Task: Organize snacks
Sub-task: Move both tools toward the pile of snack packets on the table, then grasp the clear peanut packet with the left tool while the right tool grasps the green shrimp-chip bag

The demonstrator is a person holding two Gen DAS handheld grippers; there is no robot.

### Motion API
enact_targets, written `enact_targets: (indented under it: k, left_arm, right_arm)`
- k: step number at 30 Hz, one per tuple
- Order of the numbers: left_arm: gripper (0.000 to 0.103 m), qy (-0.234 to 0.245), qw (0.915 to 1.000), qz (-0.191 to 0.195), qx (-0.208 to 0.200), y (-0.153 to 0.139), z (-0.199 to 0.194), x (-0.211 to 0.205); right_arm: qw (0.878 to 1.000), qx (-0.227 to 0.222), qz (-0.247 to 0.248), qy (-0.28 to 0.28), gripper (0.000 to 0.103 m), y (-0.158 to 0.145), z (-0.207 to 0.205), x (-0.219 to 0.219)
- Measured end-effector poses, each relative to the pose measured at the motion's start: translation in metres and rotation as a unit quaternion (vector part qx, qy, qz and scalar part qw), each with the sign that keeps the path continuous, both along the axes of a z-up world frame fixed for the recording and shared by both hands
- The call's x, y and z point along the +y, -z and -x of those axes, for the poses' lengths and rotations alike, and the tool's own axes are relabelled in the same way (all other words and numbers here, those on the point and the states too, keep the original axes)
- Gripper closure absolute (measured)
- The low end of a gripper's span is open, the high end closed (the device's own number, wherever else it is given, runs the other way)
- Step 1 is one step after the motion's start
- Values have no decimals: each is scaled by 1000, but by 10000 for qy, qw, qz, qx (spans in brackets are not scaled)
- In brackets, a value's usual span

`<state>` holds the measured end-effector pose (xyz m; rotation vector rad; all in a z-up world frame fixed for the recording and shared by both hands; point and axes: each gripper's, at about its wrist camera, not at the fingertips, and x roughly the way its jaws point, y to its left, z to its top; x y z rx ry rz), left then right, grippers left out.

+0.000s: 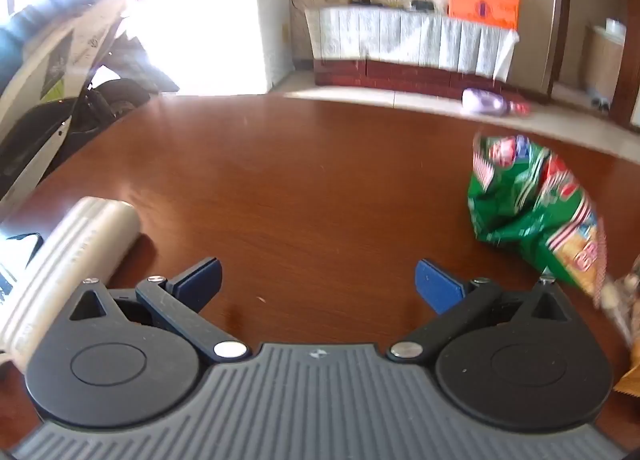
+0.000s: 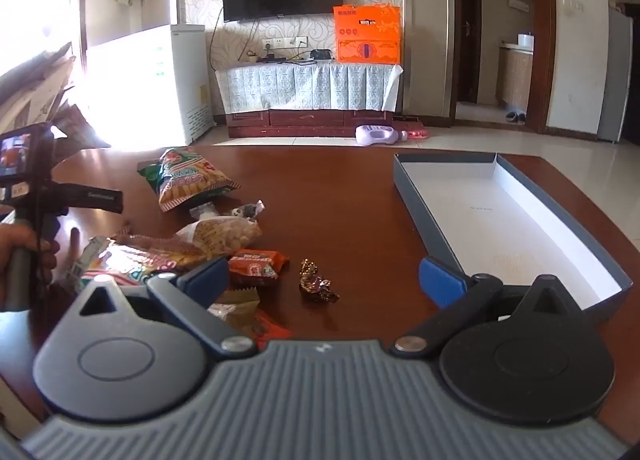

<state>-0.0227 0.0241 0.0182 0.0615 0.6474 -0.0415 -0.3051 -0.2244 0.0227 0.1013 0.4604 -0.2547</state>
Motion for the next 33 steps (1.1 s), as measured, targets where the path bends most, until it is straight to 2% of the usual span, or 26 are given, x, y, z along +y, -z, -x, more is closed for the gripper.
enact_targets:
  k: [2,6,9,12,15,19,23,26,29,33]
  left_arm:
    - [0,36,9999,10,-168,-13,8,2]
    - [0,344,9984,317,-306,-40,36,-2]
    - [0,599,9971,111,-452,-59,68,-13]
    - [0,873,9945,-104,-564,-61,105,-28]
    - [0,1054,9929,-276,-476,-62,141,-37]
    - [0,919,9939,-235,-571,-58,175,-26]
    - [0,638,9936,-488,-792,-53,197,-28]
    - [0,678,9939,-628,-602,-47,189,-31]
    - [0,707,9948,-546,-493,-44,188,-34]
    - [0,864,9941,-543,-380,-36,183,-40]
  right_arm:
    - [10000,-18,-74,-2,0,2,-1,-2]
    - [9997,-134,-123,-136,0,0,4,0]
    - [9991,-287,-96,-291,0,-3,7,4]
    - [9982,-443,-102,-378,0,-5,10,7]
    - [9970,-498,-334,-494,0,-5,12,6]
    - [9933,-613,-539,-822,0,-7,18,12]
    - [9924,-309,-24,-1191,0,-3,20,42]
    - [9900,-59,438,-1337,0,4,17,68]
    - [9865,205,845,-1385,0,14,9,89]
    - [9856,378,1157,-1171,0,19,-3,94]
